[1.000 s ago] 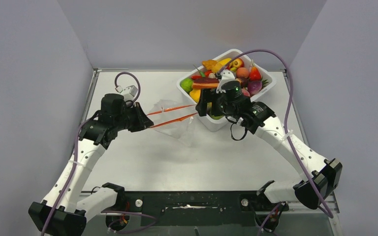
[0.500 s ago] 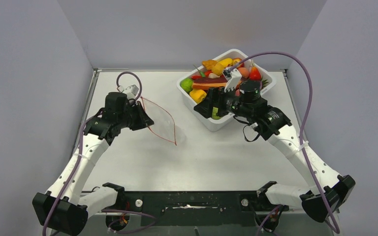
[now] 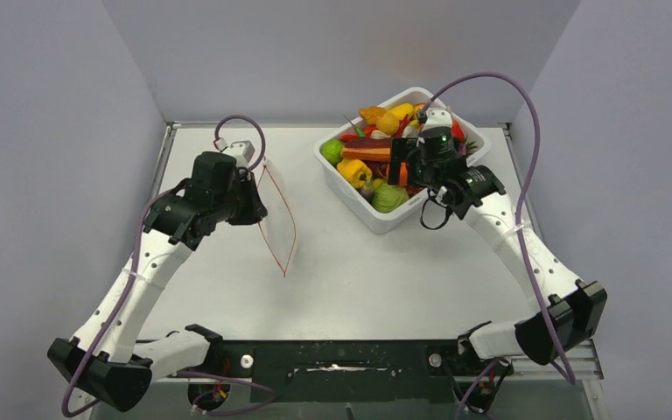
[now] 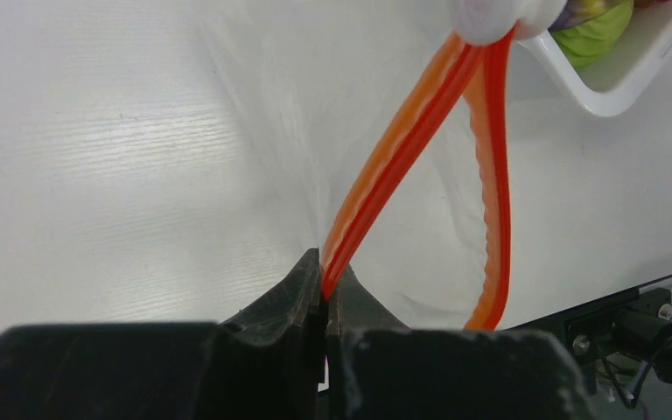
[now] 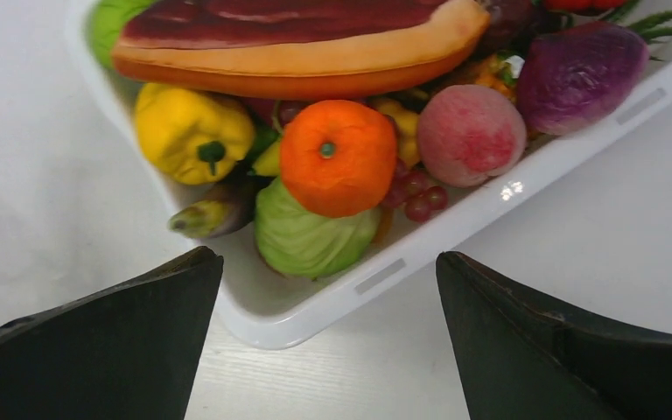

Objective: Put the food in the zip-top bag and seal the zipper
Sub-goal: Pick up the fake fruit from the bin.

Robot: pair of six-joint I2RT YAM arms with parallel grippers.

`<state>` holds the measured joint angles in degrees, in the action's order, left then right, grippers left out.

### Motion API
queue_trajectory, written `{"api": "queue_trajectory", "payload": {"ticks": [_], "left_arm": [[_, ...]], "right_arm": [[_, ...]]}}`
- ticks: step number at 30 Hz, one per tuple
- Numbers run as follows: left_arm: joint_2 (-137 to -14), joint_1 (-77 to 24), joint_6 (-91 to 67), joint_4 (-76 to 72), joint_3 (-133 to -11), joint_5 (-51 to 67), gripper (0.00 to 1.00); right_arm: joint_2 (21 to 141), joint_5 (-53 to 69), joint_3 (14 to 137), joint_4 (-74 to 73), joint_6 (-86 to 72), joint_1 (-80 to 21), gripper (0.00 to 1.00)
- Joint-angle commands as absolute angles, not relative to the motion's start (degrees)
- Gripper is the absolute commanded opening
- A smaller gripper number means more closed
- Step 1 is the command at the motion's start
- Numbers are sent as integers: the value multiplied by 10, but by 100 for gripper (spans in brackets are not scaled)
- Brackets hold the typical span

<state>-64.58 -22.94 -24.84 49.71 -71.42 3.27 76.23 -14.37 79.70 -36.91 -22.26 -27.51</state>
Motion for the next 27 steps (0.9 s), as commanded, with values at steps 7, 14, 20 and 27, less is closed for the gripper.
{"api": "queue_trajectory", "payload": {"ticks": [7,14,20,27], "left_arm": [[-679,-331,-244,577,-792,-122,0],[-691,-361,-260,505,-744,-90,0],[-674,-363,-283,416,-677,-26,0],[-670,-364,-305,342,-621,12,0]], "right_arm": [[818,-95,819,-318,-166,-195,83],[855,-77,818,-292,-163,-185,87],[886,-75,820,-269,-153,-181,86],[920,-53,826,-260,-147,-181,79]]}}
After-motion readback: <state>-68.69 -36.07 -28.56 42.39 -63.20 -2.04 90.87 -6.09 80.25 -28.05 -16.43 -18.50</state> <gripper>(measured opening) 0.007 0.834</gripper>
